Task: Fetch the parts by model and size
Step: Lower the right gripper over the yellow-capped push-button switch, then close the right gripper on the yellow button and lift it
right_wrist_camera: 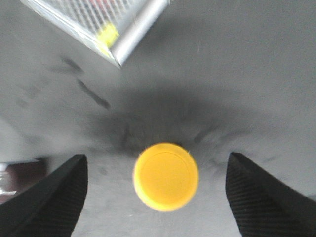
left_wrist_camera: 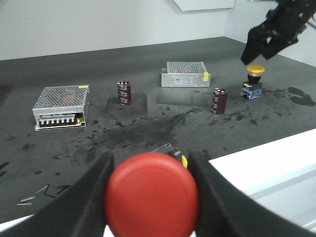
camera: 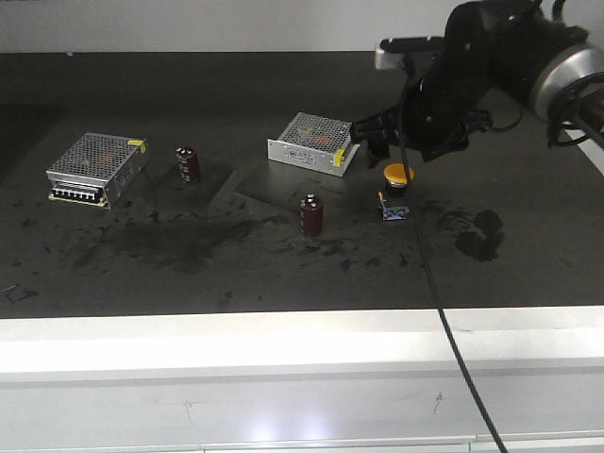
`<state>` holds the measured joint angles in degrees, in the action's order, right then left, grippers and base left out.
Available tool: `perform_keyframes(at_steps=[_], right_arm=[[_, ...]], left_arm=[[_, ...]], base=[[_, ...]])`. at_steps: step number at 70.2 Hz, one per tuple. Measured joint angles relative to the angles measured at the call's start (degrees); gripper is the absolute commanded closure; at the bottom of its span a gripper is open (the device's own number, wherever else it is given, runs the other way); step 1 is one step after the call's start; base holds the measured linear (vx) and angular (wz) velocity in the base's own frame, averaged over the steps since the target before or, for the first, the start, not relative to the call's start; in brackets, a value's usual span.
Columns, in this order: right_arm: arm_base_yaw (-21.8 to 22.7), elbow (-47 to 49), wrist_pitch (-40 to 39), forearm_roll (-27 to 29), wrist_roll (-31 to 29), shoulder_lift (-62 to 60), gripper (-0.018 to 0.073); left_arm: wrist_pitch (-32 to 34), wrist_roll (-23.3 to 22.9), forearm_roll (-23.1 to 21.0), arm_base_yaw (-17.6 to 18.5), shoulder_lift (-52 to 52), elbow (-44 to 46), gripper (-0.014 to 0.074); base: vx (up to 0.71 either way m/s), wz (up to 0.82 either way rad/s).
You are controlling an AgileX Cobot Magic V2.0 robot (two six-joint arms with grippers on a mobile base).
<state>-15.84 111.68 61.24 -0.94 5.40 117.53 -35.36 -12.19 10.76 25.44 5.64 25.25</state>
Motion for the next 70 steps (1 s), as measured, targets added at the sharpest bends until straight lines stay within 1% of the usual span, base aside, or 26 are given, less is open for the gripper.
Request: perform_keyframes(at_steps=[7, 13, 20, 24, 26, 27, 38, 48, 60, 70], right_arm=[[0.0, 0.06, 0.78, 0.05, 0.05, 1.63, 0.0011], [0.0, 0.11, 1.35, 0.05, 0.05, 2.7, 0.0032], [0.0, 0.11, 1.78, 0.05, 0.05, 3.55, 0.0102], [0.0, 0.11, 1.78, -0.01, 0.05, 3.86, 0.0178], [0.0, 0.11, 1.7, -0.01, 0.05, 3.92, 0.024], [0.0, 0.11, 1.7, -0.01, 0.05, 3.92, 0.0254], [0.0, 0.12, 1.7, -0.18, 0.05, 3.92, 0.0578], [0.0, 0.07, 1.65, -0.18, 0.05, 2.33, 0.0571], [-0.07, -0.41, 1.22, -0.18, -0.96, -3.69, 0.0569], [-0.07, -6.76, -3.3, -0.67, -2.47, -11.72, 0.0569]], left_arm=[[0.0, 0.0, 0.0, 0.0, 0.0, 0.0, 0.0603], [0.0, 0.0, 0.0, 0.0, 0.0, 0.0, 0.0603], [0.0, 0.06, 0.0, 0.0, 0.0, 0.0, 0.0603], [0.0, 0.05, 0.0, 0.0, 0.0, 0.0, 0.0603], [0.0, 0.05, 0.0, 0.0, 0.0, 0.0, 0.0603], [0.0, 0.05, 0.0, 0.0, 0.0, 0.0, 0.0603], [0.0, 0.05, 0.0, 0.0, 0.0, 0.0, 0.0603], [0.0, 0.05, 0.0, 0.0, 0.0, 0.0, 0.0603], [0.0, 0.05, 0.0, 0.0, 0.0, 0.0, 0.0603], [0.0, 0.05, 0.0, 0.0, 0.0, 0.0, 0.0603]], base=[[0.0, 0.0], [0.0, 0.0], [0.0, 0.0], [0.0, 0.0], [0.0, 0.0], [0.0, 0.0], [0.0, 0.0], [0.0, 0.0], [0.0, 0.0], [0.0, 0.0]])
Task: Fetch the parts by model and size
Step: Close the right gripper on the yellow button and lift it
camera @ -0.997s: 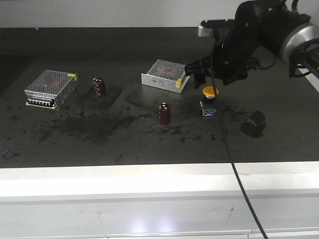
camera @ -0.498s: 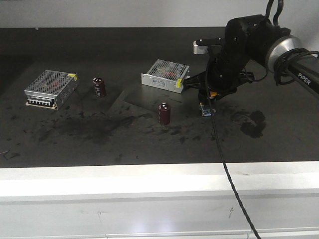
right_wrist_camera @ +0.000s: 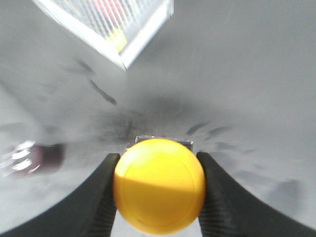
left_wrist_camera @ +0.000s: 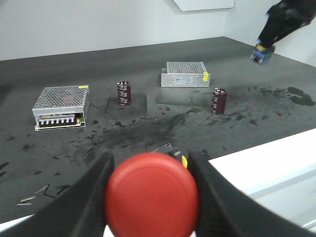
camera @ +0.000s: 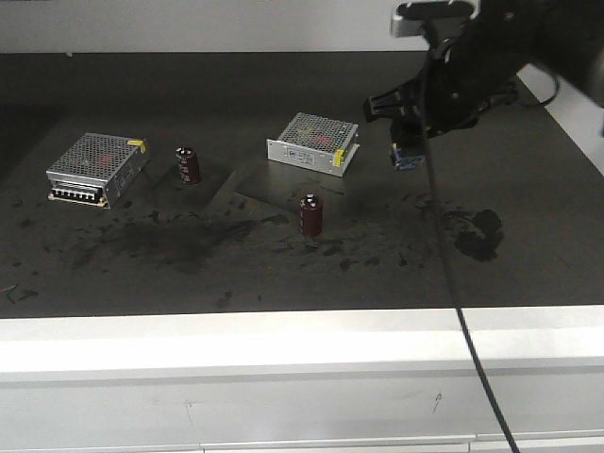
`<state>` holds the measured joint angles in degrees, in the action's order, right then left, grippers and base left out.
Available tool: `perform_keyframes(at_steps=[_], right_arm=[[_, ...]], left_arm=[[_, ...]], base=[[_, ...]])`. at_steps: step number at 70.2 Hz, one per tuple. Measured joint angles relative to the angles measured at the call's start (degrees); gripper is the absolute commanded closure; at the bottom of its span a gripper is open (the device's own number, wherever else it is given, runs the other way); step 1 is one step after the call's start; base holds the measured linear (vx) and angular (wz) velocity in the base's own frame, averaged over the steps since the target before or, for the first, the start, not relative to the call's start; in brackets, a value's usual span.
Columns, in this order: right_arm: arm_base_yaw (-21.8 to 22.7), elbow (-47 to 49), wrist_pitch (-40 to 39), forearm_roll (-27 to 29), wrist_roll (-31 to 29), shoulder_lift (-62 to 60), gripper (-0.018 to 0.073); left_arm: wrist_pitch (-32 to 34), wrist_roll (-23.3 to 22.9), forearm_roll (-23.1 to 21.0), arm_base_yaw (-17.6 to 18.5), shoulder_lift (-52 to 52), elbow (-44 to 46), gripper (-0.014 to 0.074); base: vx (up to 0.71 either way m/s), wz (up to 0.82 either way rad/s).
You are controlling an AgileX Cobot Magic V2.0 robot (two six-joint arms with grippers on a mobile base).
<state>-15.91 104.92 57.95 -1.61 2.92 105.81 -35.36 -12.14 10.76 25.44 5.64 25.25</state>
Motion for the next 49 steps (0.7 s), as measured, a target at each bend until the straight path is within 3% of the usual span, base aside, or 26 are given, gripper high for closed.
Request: perform_keyframes(at_steps=[26, 49], right_arm=[[0.0, -35.0, -22.34, -1.23, -0.12, -29.44, 0.0569], [0.0, -56.73, -35.13, -1.23, -0.12, -53.21, 0.0569]], left_arm=[[0.0, 0.0, 0.0, 0.0, 0.0, 0.0, 0.0603], [0.0, 0.0, 0.0, 0.0, 0.0, 0.0, 0.0603]], base=[[0.0, 0.0], [0.0, 0.0]])
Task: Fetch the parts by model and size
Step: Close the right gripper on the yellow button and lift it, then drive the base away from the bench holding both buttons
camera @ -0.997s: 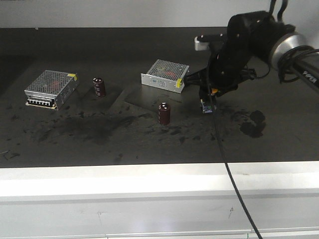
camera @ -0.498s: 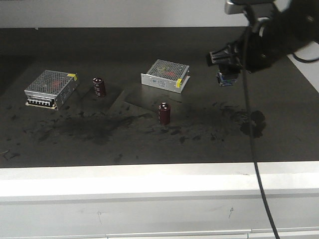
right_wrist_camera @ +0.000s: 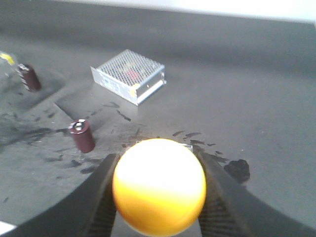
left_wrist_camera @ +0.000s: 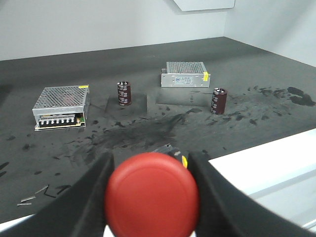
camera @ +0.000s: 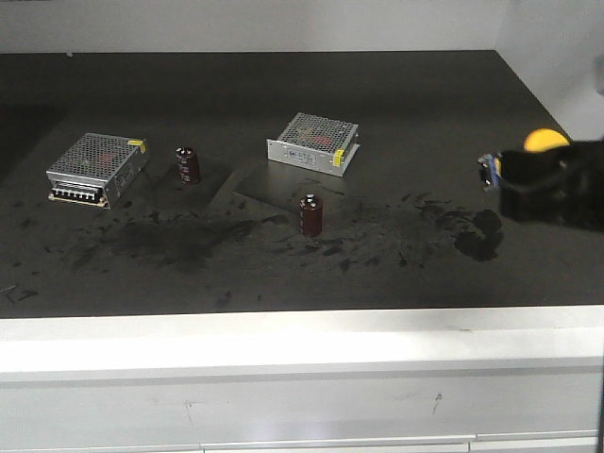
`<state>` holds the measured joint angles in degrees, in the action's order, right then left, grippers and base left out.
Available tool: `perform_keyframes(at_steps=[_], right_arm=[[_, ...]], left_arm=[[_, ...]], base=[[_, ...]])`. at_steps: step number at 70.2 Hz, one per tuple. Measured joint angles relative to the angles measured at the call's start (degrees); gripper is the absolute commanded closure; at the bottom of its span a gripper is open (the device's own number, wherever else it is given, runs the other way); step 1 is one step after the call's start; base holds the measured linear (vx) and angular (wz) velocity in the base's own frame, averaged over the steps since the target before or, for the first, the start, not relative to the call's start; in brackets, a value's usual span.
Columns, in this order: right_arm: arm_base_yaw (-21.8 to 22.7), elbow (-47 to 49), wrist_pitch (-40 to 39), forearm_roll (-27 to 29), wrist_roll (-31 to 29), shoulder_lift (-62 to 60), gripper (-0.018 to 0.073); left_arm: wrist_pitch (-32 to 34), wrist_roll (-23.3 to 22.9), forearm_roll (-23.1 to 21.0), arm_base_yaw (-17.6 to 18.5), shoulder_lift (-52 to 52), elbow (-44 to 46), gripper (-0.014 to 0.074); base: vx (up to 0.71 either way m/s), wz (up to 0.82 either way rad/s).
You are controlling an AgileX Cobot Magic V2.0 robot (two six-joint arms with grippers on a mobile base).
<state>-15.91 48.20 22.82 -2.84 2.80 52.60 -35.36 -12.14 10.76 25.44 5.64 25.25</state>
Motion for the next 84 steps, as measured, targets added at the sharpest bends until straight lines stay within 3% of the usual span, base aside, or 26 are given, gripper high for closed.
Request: perform_keyframes(at_steps=[26, 42, 84], right_arm=[[0.0, -18.36, -4.4, 0.0, -3.22, -26.18, 0.0569], [0.0, -23.72, -4.6, 0.18, -4.97, -38.57, 0.0569], [0.0, -24.4, -1.69, 0.2, -5.01, -41.31, 0.0569]], left_arm=[[0.0, 0.0, 0.0, 0.0, 0.0, 0.0, 0.0603], [0.0, 0.0, 0.0, 0.0, 0.0, 0.0, 0.0603], [0.0, 0.04, 0.0, 0.0, 0.0, 0.0, 0.0603]], base=[[0.0, 0.0], [0.0, 0.0], [0.0, 0.02]])
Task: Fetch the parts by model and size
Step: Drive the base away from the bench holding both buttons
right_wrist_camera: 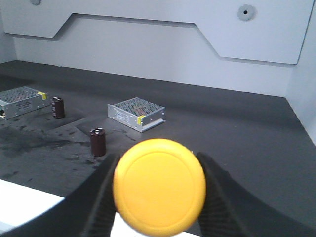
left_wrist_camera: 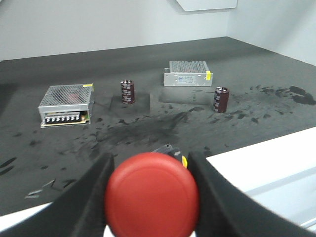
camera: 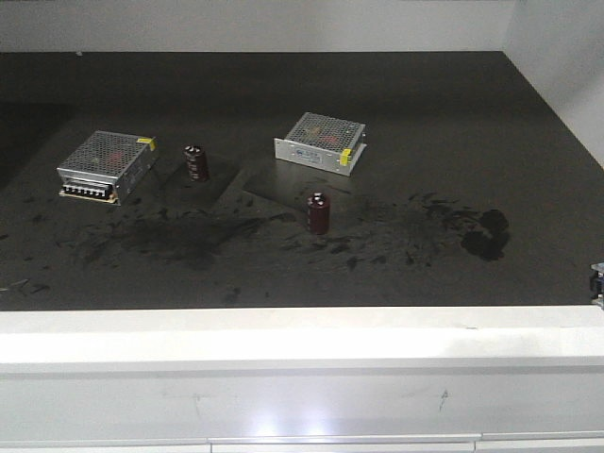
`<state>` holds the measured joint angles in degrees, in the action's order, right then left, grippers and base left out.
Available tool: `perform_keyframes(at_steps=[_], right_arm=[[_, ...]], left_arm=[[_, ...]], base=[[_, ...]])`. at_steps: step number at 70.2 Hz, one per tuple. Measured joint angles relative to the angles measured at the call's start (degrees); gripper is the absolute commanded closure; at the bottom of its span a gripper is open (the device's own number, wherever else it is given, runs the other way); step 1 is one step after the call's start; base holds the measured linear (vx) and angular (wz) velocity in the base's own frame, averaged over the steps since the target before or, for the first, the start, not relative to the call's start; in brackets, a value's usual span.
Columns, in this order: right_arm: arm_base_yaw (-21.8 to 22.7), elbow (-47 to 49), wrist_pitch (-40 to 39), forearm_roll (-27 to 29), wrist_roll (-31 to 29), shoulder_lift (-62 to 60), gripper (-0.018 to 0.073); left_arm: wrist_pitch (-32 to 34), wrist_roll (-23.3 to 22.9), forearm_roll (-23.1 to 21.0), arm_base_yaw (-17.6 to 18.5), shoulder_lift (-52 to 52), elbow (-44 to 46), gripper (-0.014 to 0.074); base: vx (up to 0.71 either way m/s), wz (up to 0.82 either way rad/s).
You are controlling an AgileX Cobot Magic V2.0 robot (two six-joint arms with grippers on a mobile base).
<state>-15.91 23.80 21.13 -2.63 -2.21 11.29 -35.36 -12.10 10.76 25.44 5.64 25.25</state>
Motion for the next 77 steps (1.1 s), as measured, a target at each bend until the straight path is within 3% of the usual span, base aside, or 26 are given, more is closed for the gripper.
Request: perform_keyframes(at_steps=[26, 77], right_arm=[[0.0, 0.0, 0.21, 0.0, 0.0, 0.0, 0.0569], [0.0, 0.0, 0.2, 0.0, 0.0, 0.0, 0.0569]], left_arm=[[0.0, 0.0, 0.0, 0.0, 0.0, -0.06, 0.0603], [0.0, 0.0, 0.02, 0.0, 0.0, -0.06, 0.0603]], base=[[-0.09, 0.41], [-0.09, 0.89]])
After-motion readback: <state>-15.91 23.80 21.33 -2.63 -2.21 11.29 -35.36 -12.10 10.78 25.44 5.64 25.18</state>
